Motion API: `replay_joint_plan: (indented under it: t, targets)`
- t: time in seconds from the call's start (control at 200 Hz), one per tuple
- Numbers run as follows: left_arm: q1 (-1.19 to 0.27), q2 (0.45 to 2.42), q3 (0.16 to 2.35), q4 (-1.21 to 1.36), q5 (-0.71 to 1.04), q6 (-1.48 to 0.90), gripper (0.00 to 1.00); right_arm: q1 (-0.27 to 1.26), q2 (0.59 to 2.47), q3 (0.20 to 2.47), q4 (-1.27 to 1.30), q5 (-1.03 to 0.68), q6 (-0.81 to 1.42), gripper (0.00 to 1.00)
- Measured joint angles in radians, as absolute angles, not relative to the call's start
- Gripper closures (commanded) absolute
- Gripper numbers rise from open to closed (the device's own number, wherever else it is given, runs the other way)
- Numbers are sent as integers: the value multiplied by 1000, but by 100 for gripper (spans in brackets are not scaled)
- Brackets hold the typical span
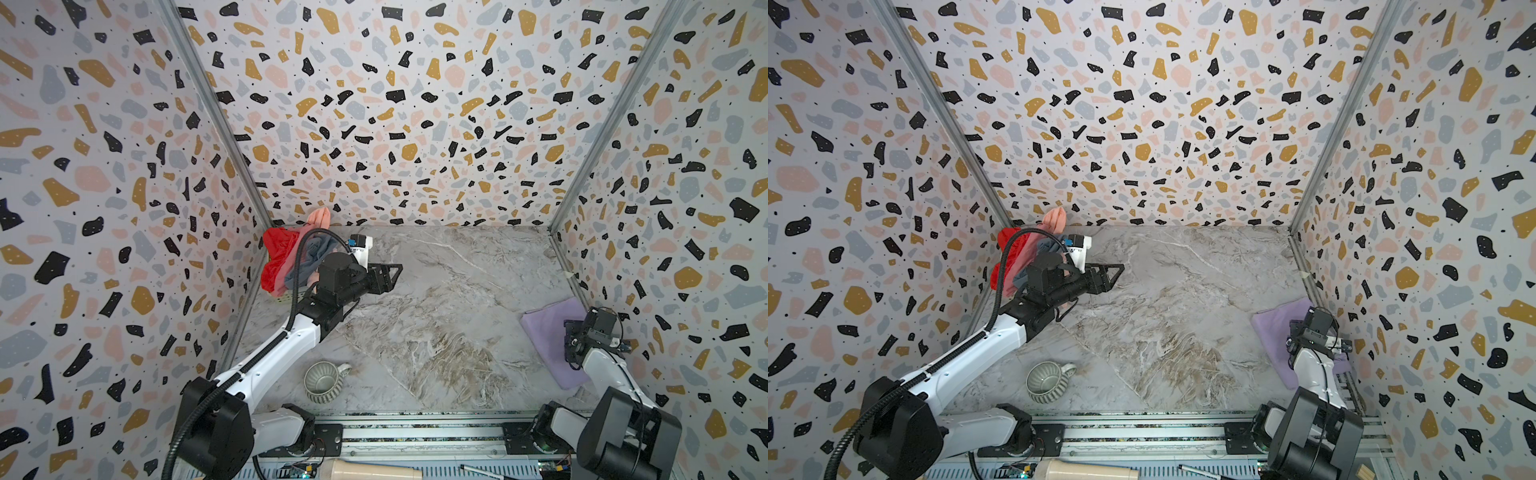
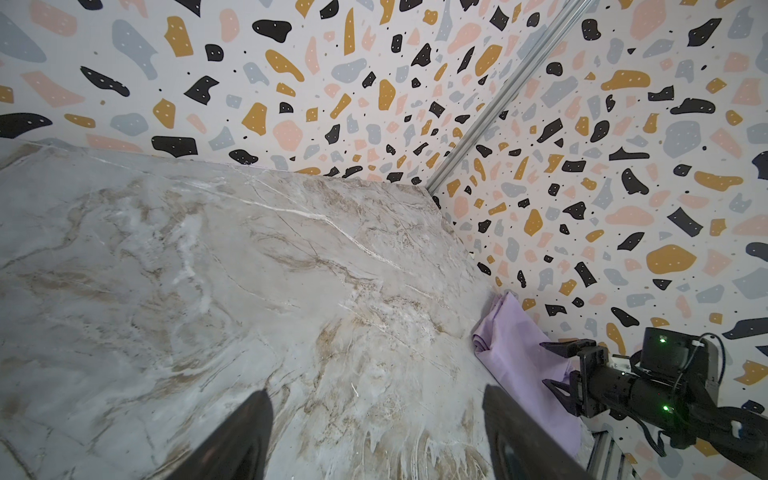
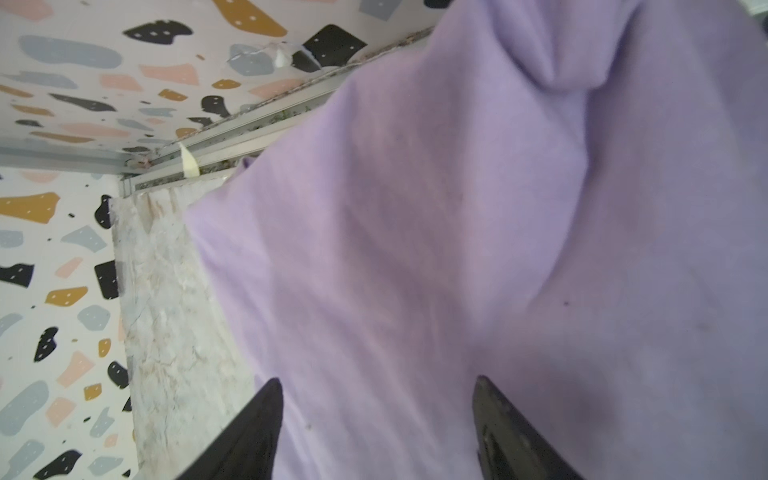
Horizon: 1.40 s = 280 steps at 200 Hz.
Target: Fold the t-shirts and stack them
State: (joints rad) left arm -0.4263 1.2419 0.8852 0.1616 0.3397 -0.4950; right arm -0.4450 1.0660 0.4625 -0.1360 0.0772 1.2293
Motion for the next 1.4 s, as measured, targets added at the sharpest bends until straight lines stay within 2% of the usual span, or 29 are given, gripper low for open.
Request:
replay_joint_plan:
  t: [0.185, 0.466, 0.676, 0.926, 1.121, 1.321, 1.346, 1.402]
  targets:
    - [-426, 1242, 885, 167, 340, -506, 20, -333, 1036, 427, -163, 75, 1242, 28]
    - [-426, 1242, 881, 172, 339, -510, 20, -239, 1179, 423, -29, 71, 1338, 28]
    - [-426, 1242, 876, 176, 334, -510, 20, -228, 1276, 450, 100, 61, 1442, 28]
    - [-426, 1241, 876, 176, 327, -510, 20, -285, 1239, 434, 81, 52, 1465, 28]
    - [-426, 1241, 878, 159, 305, -495, 20, -321, 1190, 439, 21, 58, 1347, 26]
    - [-426, 1236, 878, 81, 184, -440, 17, -241, 1179, 649, -58, 145, 1103, 22]
    - [-426, 1232, 878, 72, 165, -432, 15, -224, 1171, 671, -50, 154, 1068, 16]
    - [-426, 1217, 878, 50, 101, -414, 11, -196, 1147, 705, -20, 160, 992, 8]
